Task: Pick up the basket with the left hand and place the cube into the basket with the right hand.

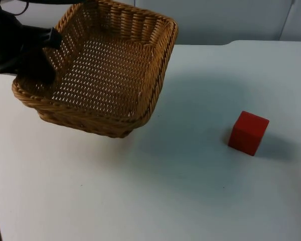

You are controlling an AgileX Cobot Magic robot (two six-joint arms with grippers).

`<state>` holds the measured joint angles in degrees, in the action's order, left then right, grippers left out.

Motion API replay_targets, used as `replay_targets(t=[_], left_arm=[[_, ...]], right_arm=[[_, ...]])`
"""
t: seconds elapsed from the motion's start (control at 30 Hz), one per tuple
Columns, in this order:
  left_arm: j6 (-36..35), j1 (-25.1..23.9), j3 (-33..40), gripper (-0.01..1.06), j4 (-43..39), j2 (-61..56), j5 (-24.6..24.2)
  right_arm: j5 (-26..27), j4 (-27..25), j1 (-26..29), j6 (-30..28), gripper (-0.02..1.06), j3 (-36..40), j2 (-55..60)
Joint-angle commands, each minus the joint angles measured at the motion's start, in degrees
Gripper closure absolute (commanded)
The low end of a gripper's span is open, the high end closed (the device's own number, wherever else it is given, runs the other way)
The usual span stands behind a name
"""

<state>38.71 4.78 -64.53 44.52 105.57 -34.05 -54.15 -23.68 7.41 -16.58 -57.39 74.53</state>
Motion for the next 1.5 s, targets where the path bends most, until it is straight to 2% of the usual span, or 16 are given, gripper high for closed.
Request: replay_targets(t=[0.0, 0.07, 0.2, 0.3, 0.33, 0.43, 0.47, 0.53, 0.57, 0.67, 0.77, 0.9, 0.97, 1.1, 1.2, 1.47], left_arm=[[0.0, 0.1, -0.1, 1.05, 1.6, -0.5, 1.3], [0.0, 0.1, -0.1, 1.05, 1.6, -0.5, 2.0], [0.0, 0.1, -0.1, 1.05, 1.6, -0.5, 2.9], [0.0, 0.1, -0.1, 1.05, 1.6, -0.5, 3.0], [0.0, 0.1, -0.1, 1.05, 1.6, -0.5, 3.0], [0.0, 0.1, -0.1, 1.05, 1.6, -0.5, 3.0], [0.0, 0.1, -0.1, 1.05, 1.6, -0.5, 3.0], [0.0, 0.1, -0.1, 1.05, 1.6, -0.5, 3.0], [0.0, 0.1, -0.1, 1.05, 1.6, -0.5, 3.0], [0.0, 0.1, -0.1, 1.05, 1.6, -0.5, 3.0], [0.0, 0.1, -0.1, 1.05, 1.6, -0.5, 3.1], [0.0, 0.1, -0.1, 1.05, 1.6, -0.5, 3.4], [0.0, 0.1, -0.1, 1.05, 1.6, -0.5, 3.4], [0.0, 0.1, -0.1, 1.05, 1.6, -0.5, 3.6], [0.0, 0.1, -0.1, 1.05, 1.6, -0.5, 4.6], [0.0, 0.1, -0.1, 1.05, 1.6, -0.5, 6.1]], right_arm=[[-1.3, -0.6, -0.2, -1.5, 1.04, -1.1, 3.9], [-1.4, -0.2, -0.2, -1.5, 1.04, -1.1, 8.0], [-2.2, -0.1, -1.6, -1.5, 0.91, -1.3, 13.0], [-4.2, 0.2, -6.1, -2.0, 0.59, -2.8, 17.5], [-4.2, 0.2, -6.1, -2.0, 0.59, -2.8, 17.5], [-2.7, 3.3, -11.6, -0.1, 0.30, -5.4, 19.6], [-2.7, 3.3, -11.6, -0.1, 0.30, -5.4, 19.6], [-0.8, 8.2, -15.3, 8.3, 0.12, -8.7, 21.1], [-0.8, 10.2, -16.7, 11.0, 0.09, -10.3, 21.9], [-1.1, 11.8, -18.1, 13.3, 0.08, -12.8, 23.1], [-0.1, 15.5, -19.9, 23.2, 0.10, -16.6, 25.2], [-0.5, 16.3, -20.5, 25.1, 0.10, -18.4, 27.6], [-0.5, 15.9, -20.5, 25.0, 0.10, -18.7, 28.5], [-0.7, 14.7, -20.5, 19.7, 0.10, -18.7, 30.7], [-1.1, 7.8, -20.5, 13.0, 0.10, -18.7, 31.0], [3.2, 6.9, -20.5, 11.0, 0.10, -18.7, 31.0]])
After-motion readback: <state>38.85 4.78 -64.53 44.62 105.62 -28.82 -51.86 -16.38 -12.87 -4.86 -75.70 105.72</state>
